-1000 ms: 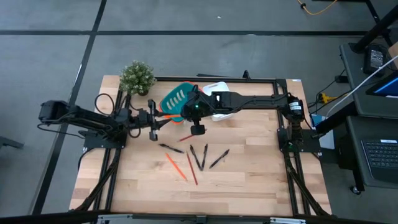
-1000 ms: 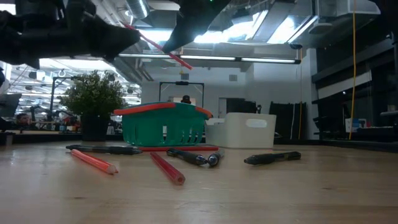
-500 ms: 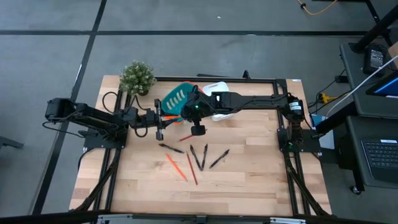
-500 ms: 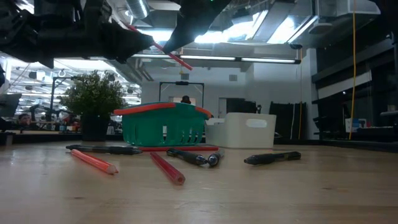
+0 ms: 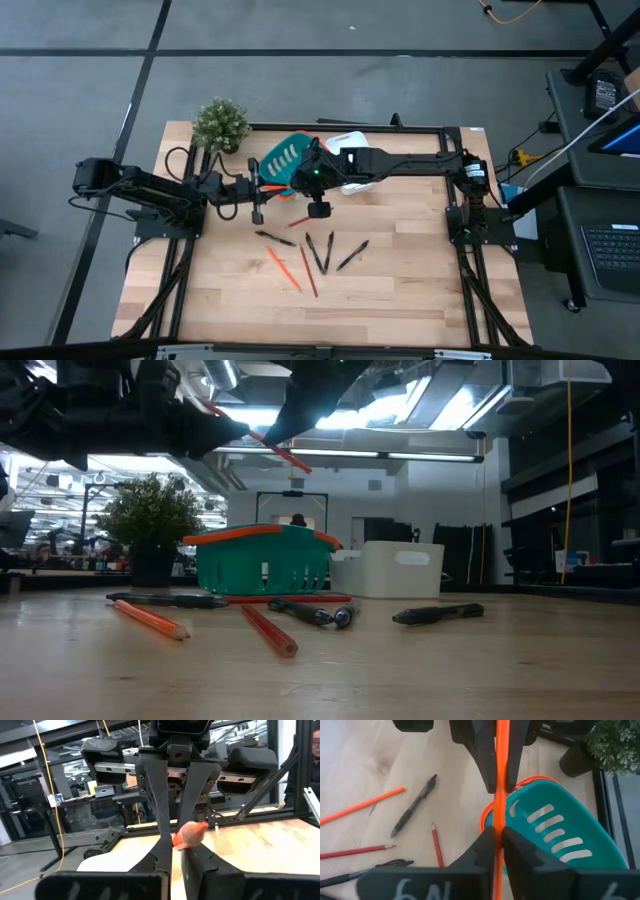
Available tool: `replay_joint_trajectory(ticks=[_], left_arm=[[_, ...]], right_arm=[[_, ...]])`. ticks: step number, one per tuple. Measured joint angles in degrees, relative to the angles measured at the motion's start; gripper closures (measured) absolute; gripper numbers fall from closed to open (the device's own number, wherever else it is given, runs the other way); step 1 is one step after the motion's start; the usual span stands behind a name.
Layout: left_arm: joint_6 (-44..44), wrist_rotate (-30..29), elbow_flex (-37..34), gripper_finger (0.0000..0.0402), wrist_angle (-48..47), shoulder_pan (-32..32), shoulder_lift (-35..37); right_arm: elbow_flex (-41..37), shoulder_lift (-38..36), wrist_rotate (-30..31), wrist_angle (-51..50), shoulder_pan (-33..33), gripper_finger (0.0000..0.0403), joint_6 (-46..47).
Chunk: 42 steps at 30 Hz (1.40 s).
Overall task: Sort pens & pencils
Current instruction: Put the orange pencil into the green basket
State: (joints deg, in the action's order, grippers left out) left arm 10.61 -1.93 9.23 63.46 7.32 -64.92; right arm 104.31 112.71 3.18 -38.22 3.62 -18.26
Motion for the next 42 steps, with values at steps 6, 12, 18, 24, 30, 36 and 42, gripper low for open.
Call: replay_joint_trajectory(ticks=[6,12,18,24,30,36,42], left_arm=[[0.1,-0.1,0.0,0.0388,-0.7,1.2,0.1],[0.5,-0.2,0.0,0.0388,-0.8,4.4,0.1],[0.4,0.0,0.1,0.0388,-1.7,8.5,0.1],[0.3,0.0,8.1,0.0389,-19.4,11.7,0.0],[1.6,0.1,21.9,0.0389,-48.5,13.1,0.0],[2.1,-2.0,34.8,0.0389,-73.8,13.3,0.0],[0.1,-2.0,43.8,0.0389,-92.0,13.3,-3.0]], right_arm=[[-0.1,0.0,3.8,-2.6,0.0,0.0302,0.1],[-0.1,0.0,10.5,-11.0,0.3,0.0251,5.1],[-1.2,0.0,11.3,-19.4,1.3,0.0248,12.1],[-7.5,0.0,10.3,-20.2,1.7,0.0258,15.3],[-12.7,0.0,10.3,-21.5,1.8,0.0264,18.1],[-16.8,-0.5,11.2,-20.5,2.0,0.0265,18.1],[-17.8,-0.4,11.5,-19.5,2.3,0.0264,17.2]])
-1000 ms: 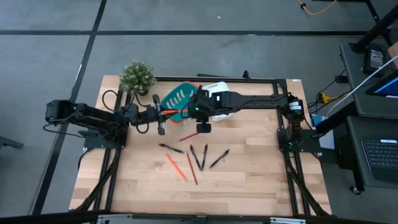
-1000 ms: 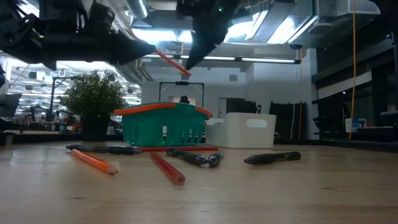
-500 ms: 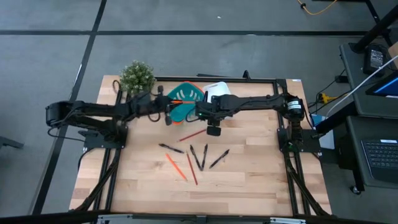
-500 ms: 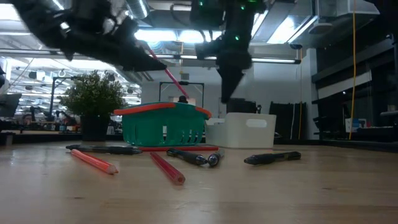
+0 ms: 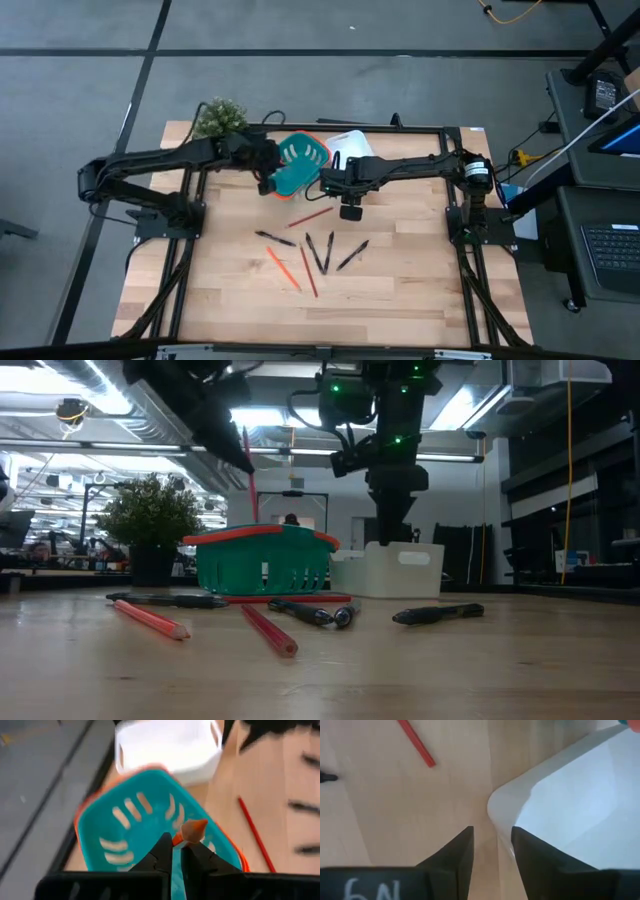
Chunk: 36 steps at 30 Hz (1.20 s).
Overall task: Sort pens & pencils
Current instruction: Put the orange pencil into the green basket
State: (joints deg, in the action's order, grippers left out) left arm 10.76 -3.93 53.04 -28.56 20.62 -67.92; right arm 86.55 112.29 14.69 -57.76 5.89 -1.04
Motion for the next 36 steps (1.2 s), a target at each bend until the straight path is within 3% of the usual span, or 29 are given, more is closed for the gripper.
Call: replay_joint_trajectory(ticks=[9,15,36], left_arm=[[1.8,0.1,9.1,0.0389,-12.7,0.0,-12.3],[4.6,1.1,14.7,0.0389,-16.3,0.3,-18.1],[6.2,5.0,15.3,0.0389,-19.1,5.8,-22.2]], right_arm=[[-0.1,0.2,0.8,0.9,0.0,0.0264,-0.9],[-0.1,0.2,0.8,1.0,0.0,0.0264,-0.9],[-0.2,0.3,1.0,1.3,0.1,0.0264,-2.4]])
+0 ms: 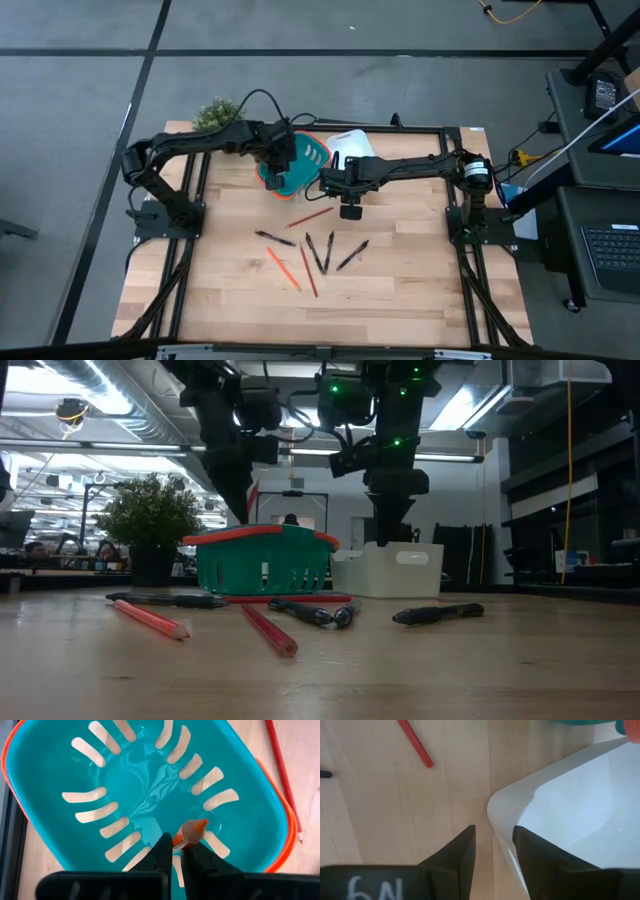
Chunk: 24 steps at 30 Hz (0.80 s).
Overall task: Sort pens & pencils
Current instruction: Put the orange pencil into the green basket
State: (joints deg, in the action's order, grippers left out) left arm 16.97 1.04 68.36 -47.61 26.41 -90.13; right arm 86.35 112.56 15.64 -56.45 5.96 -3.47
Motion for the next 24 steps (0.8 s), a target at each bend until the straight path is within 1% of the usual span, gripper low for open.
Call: replay_joint_trajectory(ticks=[5,10,21,24], left_arm=[[0.2,1.4,0.0,0.0389,0.2,-0.1,-2.2],[1.6,1.5,0.1,0.0389,0.2,-0.1,-4.2],[1.2,1.4,0.0,0.0375,0.9,0.3,-4.2],[-0.5,1.0,0.0,0.0373,1.9,0.3,-3.9]], right_arm=[[0.0,0.0,0.0,0.0,0.0,0.0264,0.0],[0.0,0.0,0.0,0.0,0.0,0.0264,0.0],[0.0,0.0,1.3,-0.1,0.0,0.0264,-0.2],[0.0,0.0,1.4,-0.1,0.0,0.0264,-0.2]])
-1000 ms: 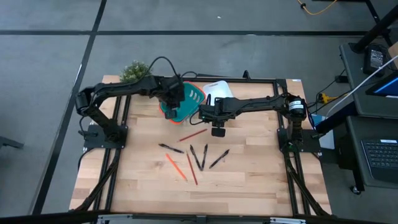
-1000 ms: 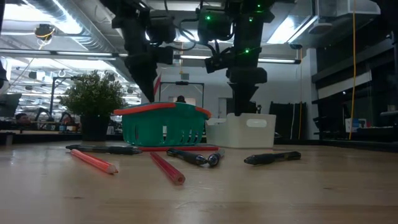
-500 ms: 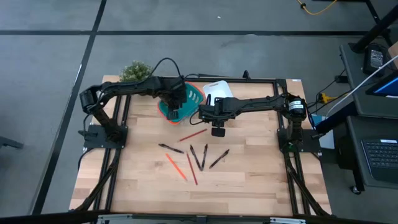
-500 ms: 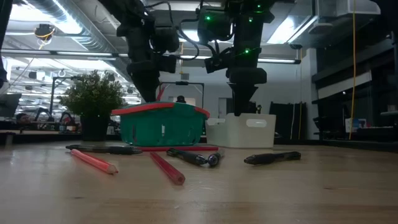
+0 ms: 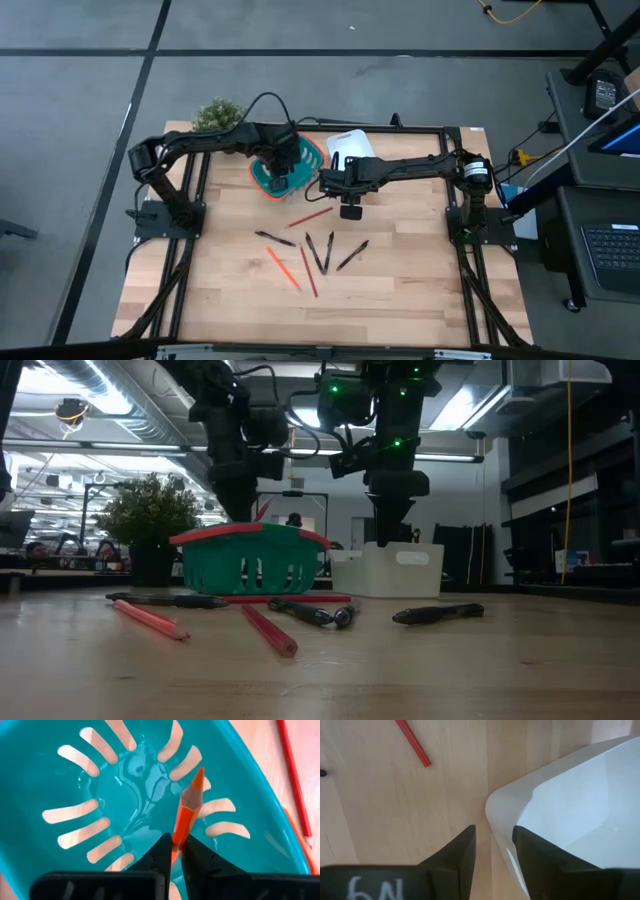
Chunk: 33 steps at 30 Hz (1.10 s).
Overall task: Sort pens & pencils
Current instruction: Put the orange pencil into the green basket, then adjust the green basket
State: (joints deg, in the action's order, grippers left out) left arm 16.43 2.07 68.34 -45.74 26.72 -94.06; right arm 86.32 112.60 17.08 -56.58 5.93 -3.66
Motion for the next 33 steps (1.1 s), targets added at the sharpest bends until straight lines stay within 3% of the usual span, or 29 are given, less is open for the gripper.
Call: replay_joint_trajectory(ticks=[6,20,33], left_arm=[[-0.8,-3.5,0.0,0.0371,0.2,0.0,0.3],[0.4,-3.5,0.0,0.0369,0.0,-0.4,0.3],[-3.8,-3.5,0.0,0.0299,-0.4,-0.4,0.3]], right_arm=[[0.0,0.0,0.1,0.0,0.1,0.0264,0.0],[0.0,0.0,1.5,0.1,0.3,0.0264,-1.2],[0.0,0.0,1.5,0.1,0.3,0.0264,-1.4]])
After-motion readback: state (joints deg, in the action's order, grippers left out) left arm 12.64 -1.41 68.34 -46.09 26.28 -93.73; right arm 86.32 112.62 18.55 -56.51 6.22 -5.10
